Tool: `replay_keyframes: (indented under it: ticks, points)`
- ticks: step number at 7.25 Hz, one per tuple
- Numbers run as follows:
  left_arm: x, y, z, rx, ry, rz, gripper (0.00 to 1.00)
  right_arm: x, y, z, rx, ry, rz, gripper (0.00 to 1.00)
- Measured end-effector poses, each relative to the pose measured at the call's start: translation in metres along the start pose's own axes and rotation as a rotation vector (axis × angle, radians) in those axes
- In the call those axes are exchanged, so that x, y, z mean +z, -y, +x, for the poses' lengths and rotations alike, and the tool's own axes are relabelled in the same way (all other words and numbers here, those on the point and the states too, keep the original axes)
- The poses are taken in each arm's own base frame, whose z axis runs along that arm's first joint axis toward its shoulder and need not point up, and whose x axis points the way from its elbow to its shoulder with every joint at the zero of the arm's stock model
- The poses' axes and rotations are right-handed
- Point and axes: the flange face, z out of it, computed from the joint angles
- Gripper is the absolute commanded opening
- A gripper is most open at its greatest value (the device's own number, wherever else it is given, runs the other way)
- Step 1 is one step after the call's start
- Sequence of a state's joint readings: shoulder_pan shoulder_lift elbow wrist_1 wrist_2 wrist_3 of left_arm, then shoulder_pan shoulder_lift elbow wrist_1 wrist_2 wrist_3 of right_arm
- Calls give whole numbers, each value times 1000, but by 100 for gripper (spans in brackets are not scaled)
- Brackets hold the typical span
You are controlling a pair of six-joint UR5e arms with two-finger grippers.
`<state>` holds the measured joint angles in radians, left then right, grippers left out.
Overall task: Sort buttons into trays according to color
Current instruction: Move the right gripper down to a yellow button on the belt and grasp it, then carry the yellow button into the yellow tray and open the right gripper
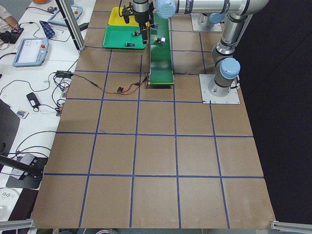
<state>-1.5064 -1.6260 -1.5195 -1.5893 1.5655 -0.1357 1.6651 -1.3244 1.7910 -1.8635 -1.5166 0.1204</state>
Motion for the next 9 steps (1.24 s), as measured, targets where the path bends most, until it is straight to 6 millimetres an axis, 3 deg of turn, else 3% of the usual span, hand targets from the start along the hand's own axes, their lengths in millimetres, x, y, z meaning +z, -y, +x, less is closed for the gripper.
replay_keyframes:
  ticks: [2,3,4,5,6,7,8,9]
  points:
    - [0,1,0,0,4,2,100,-45,43,67,60,2,137,0]
    - [0,3,0,0,6,3,100,-47,75,103,83,0,208,0]
    - [0,4,0,0,9,3,100,-37,104,131,104,-5,254,61]
    - [-1,4,0,0,10,5,100,-24,126,159,118,-11,293,100]
    - [-2,4,0,-1,10,7,100,-15,139,184,122,-18,332,100]
    - [-3,3,0,-1,9,8,100,-14,142,197,124,-20,359,100]
    - [-3,3,-1,-1,9,10,100,-22,138,199,127,-17,362,100]
    - [-4,3,-1,-1,8,11,100,-42,122,193,124,-10,341,100]
